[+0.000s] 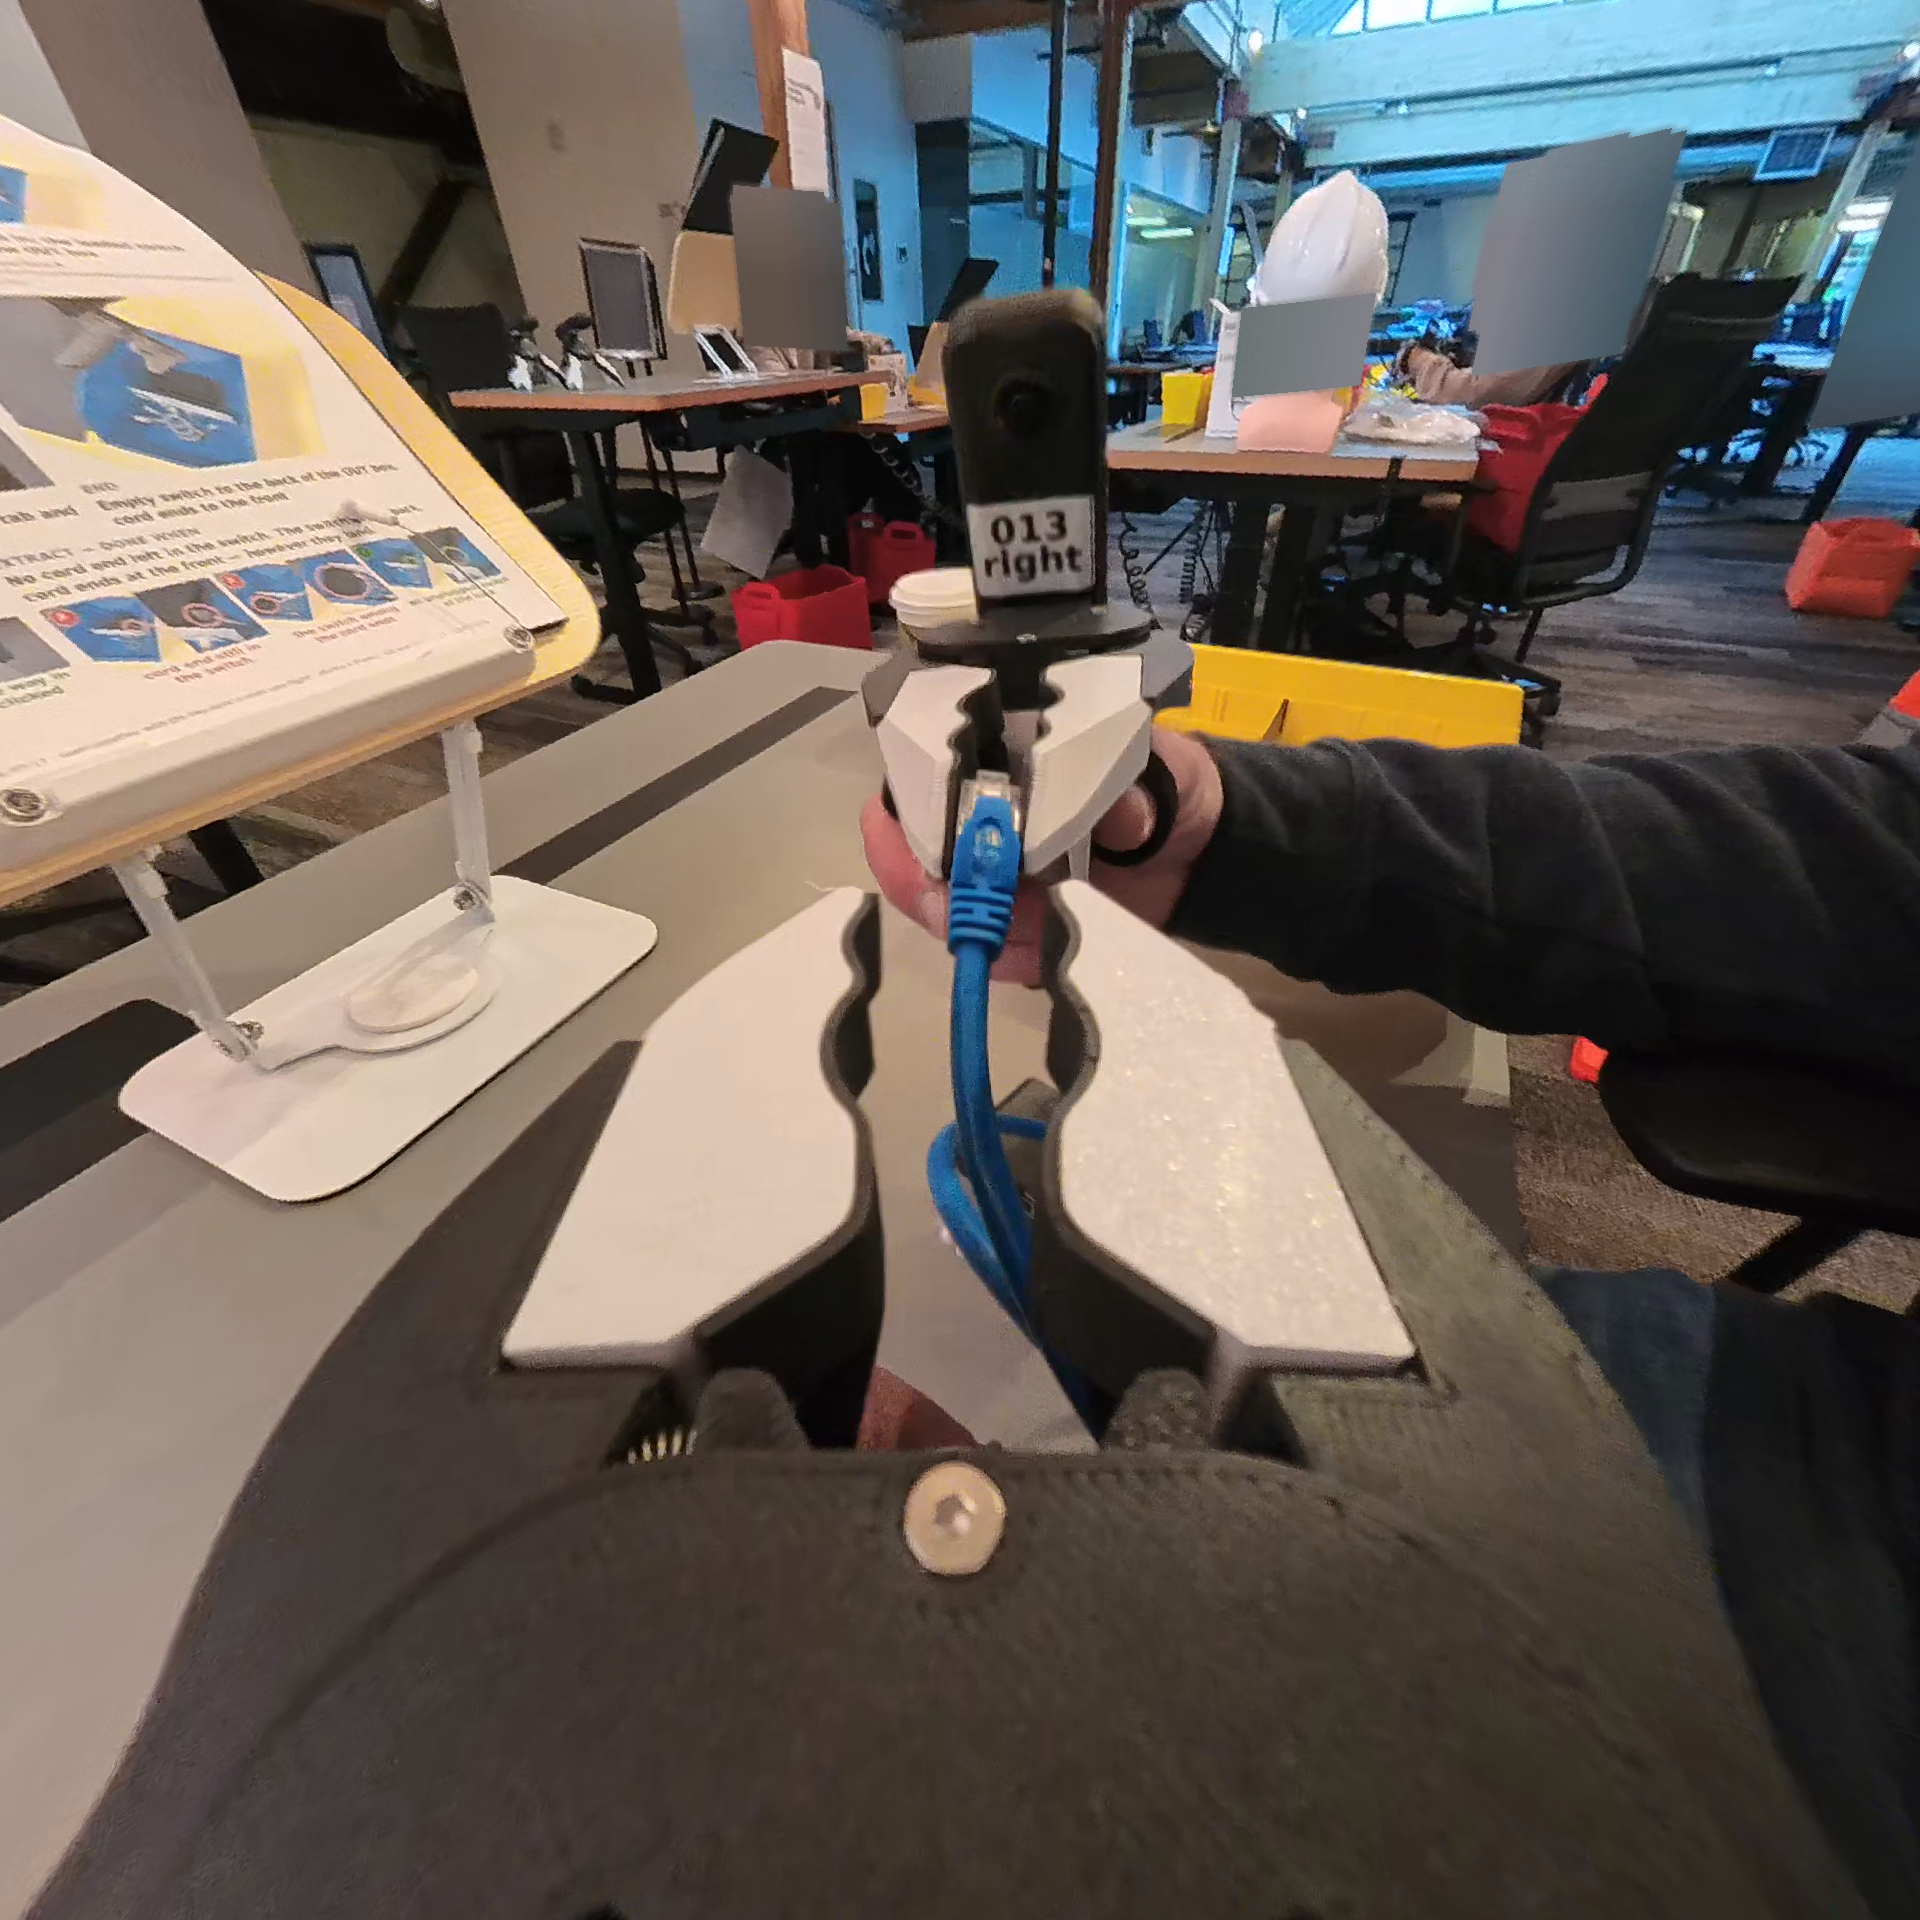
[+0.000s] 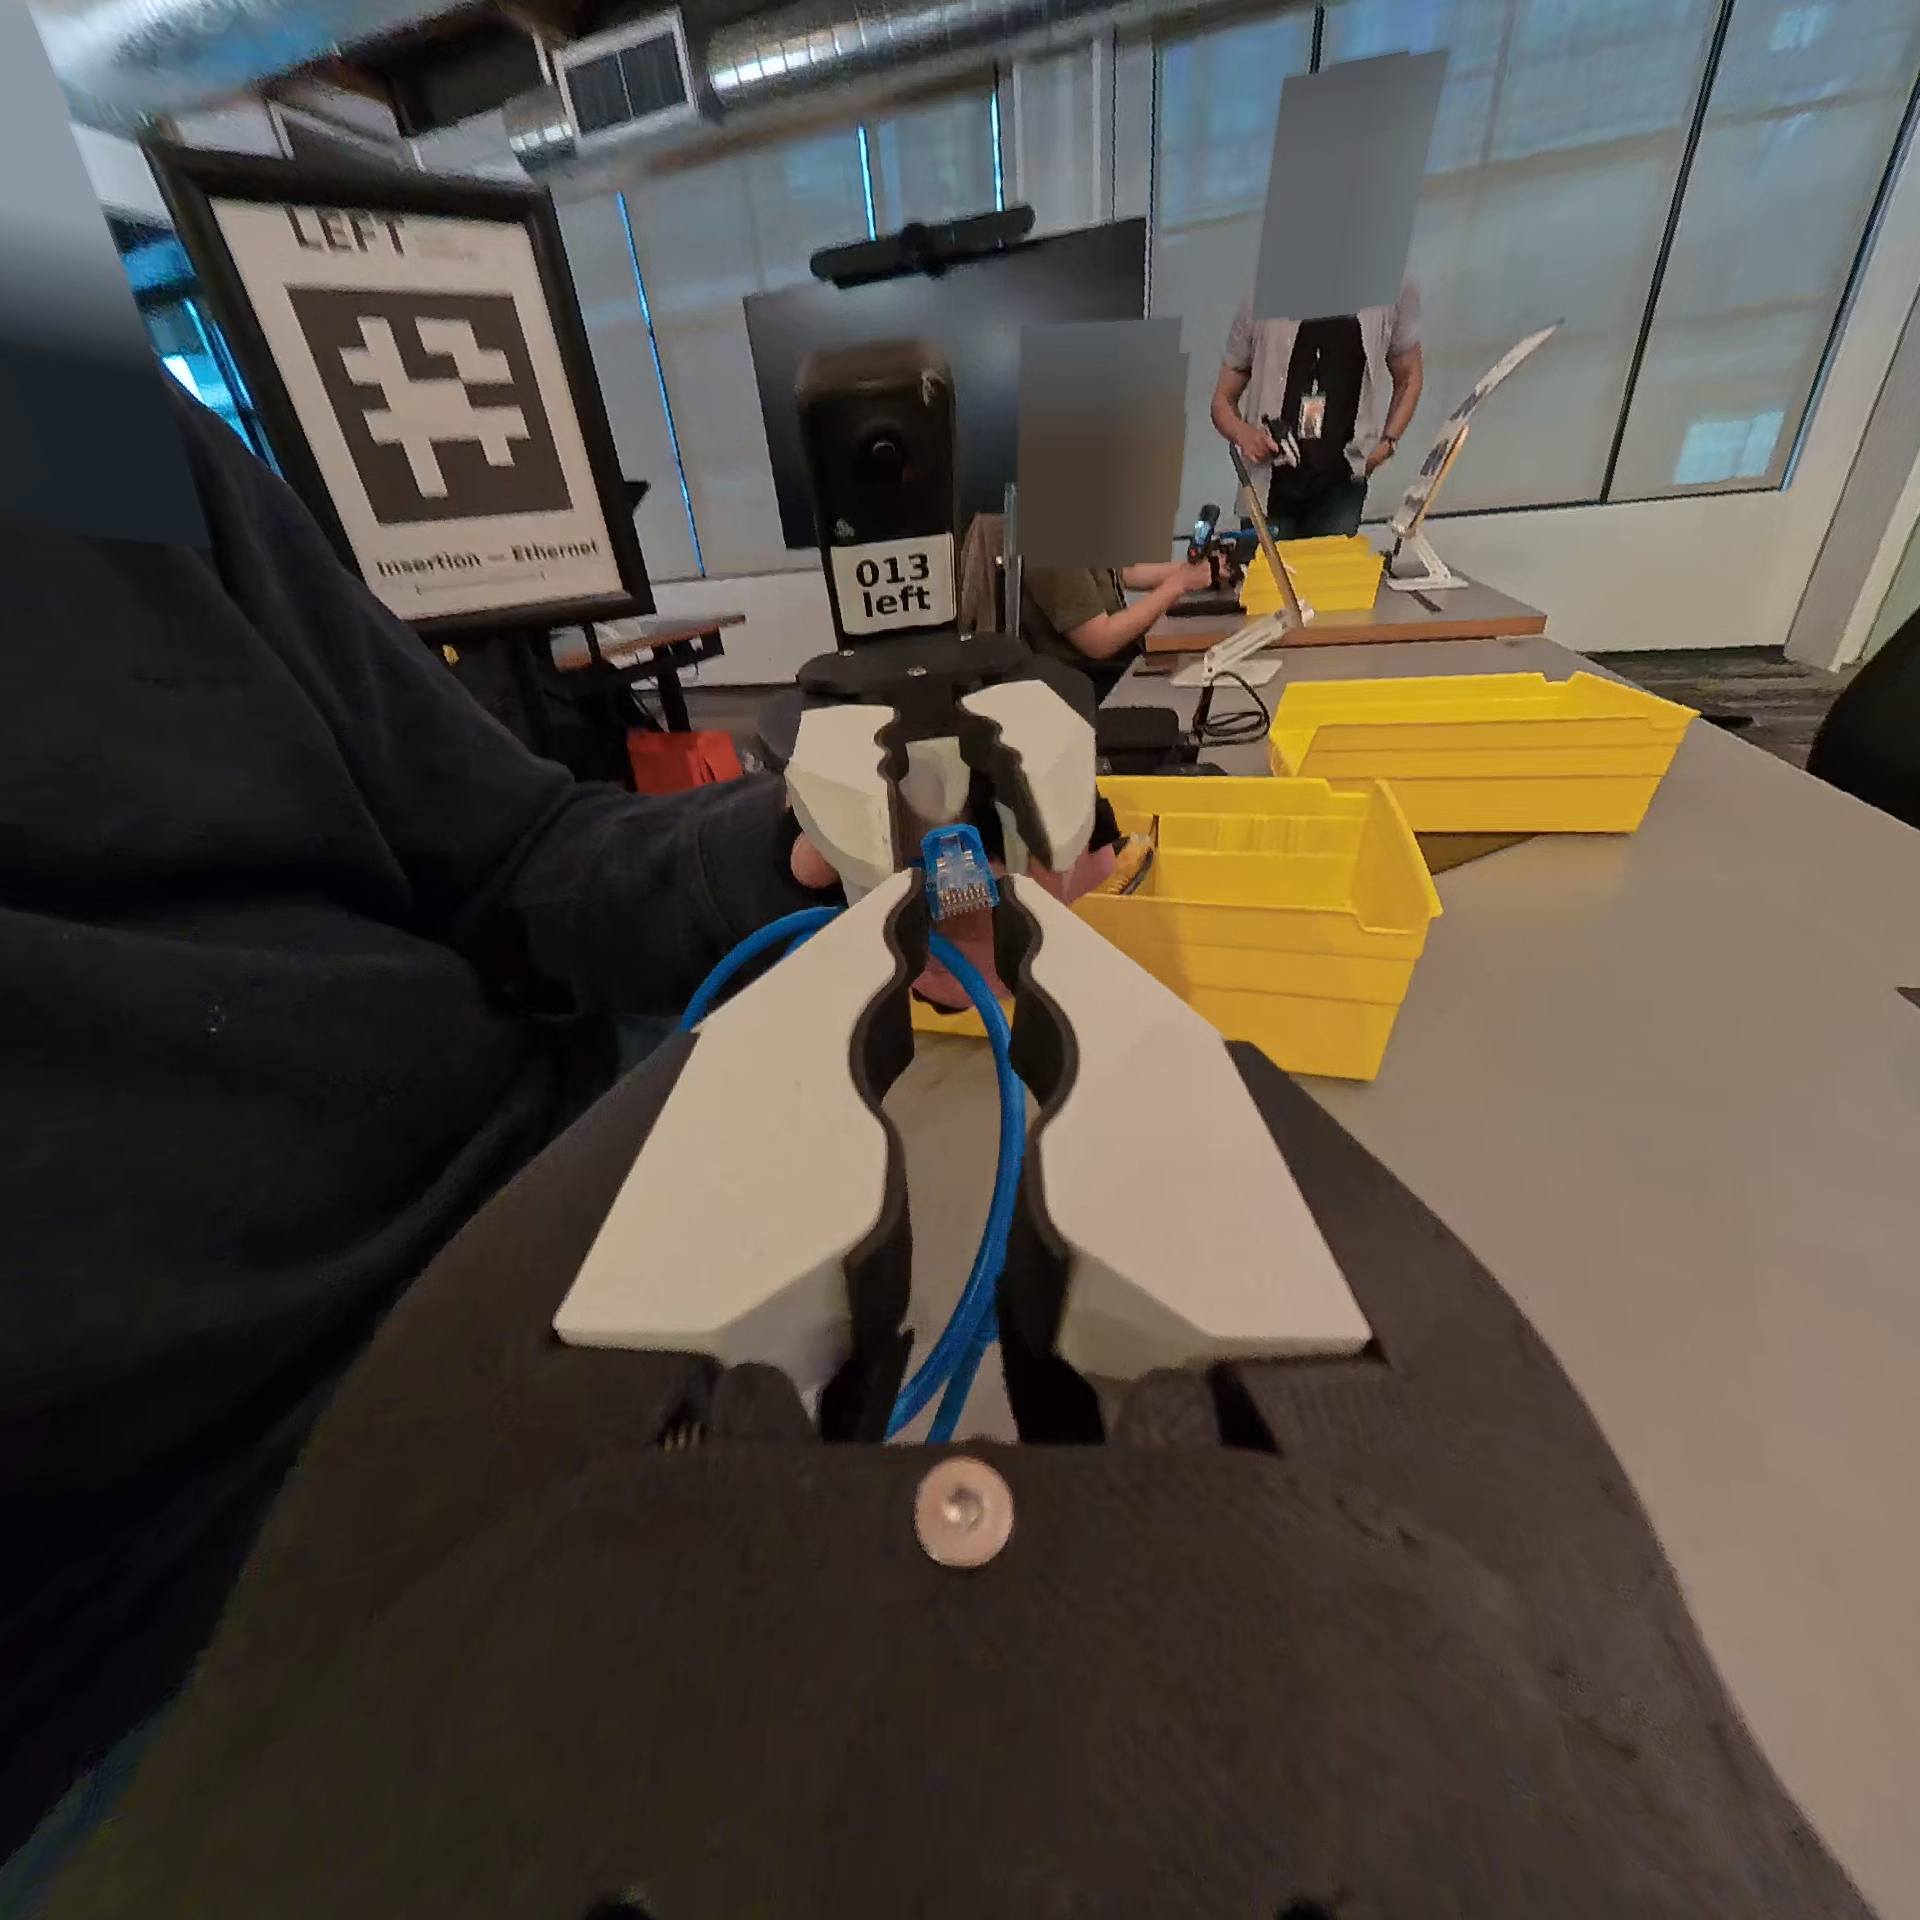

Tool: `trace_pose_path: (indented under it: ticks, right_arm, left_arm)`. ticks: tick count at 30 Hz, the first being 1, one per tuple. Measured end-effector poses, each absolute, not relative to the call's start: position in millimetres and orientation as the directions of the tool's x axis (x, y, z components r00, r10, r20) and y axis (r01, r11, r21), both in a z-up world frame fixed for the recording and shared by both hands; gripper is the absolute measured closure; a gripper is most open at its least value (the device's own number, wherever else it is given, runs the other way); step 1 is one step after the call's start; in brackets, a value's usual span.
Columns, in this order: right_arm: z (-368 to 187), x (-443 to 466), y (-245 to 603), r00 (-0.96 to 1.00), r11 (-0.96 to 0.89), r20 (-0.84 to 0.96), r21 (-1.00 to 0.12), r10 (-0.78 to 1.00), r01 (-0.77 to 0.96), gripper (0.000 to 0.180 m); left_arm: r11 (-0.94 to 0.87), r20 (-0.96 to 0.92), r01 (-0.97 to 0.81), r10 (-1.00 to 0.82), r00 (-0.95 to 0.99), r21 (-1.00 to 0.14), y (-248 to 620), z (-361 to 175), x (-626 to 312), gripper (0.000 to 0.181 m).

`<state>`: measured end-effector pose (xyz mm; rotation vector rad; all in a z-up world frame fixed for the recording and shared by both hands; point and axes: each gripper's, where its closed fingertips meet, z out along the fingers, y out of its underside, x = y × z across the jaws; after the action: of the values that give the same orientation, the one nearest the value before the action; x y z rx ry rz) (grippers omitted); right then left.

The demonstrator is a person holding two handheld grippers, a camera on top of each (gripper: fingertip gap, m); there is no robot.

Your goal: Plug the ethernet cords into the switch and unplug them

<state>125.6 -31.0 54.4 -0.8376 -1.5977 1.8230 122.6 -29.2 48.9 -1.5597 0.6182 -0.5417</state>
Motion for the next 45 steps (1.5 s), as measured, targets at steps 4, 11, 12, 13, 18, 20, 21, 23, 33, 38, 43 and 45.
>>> trace_pose_path:
  ticks: [4, 11, 12, 13, 18, 20, 21, 23, 33, 38, 43, 45]
  right_arm:
    - [56, 123, -33, -0.663, -0.194, -0.118, -0.98, 0.739, -0.042, 0.169]
    - [66, 123, -32, -0.69, -0.301, -0.155, -0.949, 0.707, -0.096, 0.169]
    - [66, 123, -31, -0.691, -0.313, -0.163, -0.945, 0.704, -0.095, 0.169]
    - [65, 122, -31, -0.688, -0.311, -0.165, -0.946, 0.707, -0.093, 0.169]
    - [63, 121, -27, -0.639, -0.225, -0.131, -0.972, 0.758, -0.068, 0.168]
    - [59, 121, -24, -0.592, -0.134, -0.08, -0.99, 0.802, -0.048, 0.17]
    - [60, 121, -23, -0.571, -0.091, -0.048, -0.995, 0.82, -0.047, 0.17]
    - [61, 122, -24, -0.555, -0.043, -0.015, -0.998, 0.832, -0.037, 0.168]
    - [54, 124, -36, -0.576, 0.066, 0.029, -0.997, 0.817, 0.042, 0.17]
    - [49, 125, -34, -0.573, 0.081, 0.021, -0.993, 0.819, 0.081, 0.171]
    - [57, 130, -29, -0.533, 0.144, 0.081, -0.987, 0.842, 0.077, 0.163]
    - [59, 131, -29, -0.538, 0.126, 0.063, -0.989, 0.84, 0.081, 0.164]
  left_arm:
    - [-0.014, -0.04, -0.066, -0.67, 0.741, -0.998, -28, 53, 127, 0.156]
    - [0.015, -0.024, -0.019, -0.659, 0.752, -1.0, -26, 58, 130, 0.165]
    - [0.012, -0.022, -0.019, -0.657, 0.753, -1.0, -26, 58, 130, 0.165]
    - [0.008, -0.024, -0.025, -0.657, 0.753, -1.0, -26, 57, 129, 0.166]
    - [-0.022, 0.002, -0.017, -0.651, 0.759, -1.0, -24, 56, 125, 0.169]
    - [-0.045, 0.03, 0.0, -0.667, 0.745, -0.999, -26, 57, 125, 0.169]
    - [-0.052, 0.035, 0.0, -0.672, 0.739, -0.999, -27, 57, 126, 0.169]
    - [-0.076, 0.061, 0.013, -0.675, 0.735, -0.997, -26, 57, 125, 0.169]
    - [-0.136, 0.036, -0.092, -0.723, 0.69, -0.986, -33, 55, 133, 0.169]
    - [-0.155, 0.02, -0.131, -0.715, 0.699, -0.979, -30, 52, 133, 0.169]
    - [-0.199, 0.048, -0.139, -0.717, 0.695, -0.97, -29, 48, 133, 0.169]
    - [-0.2, 0.053, -0.138, -0.728, 0.684, -0.97, -30, 49, 135, 0.169]
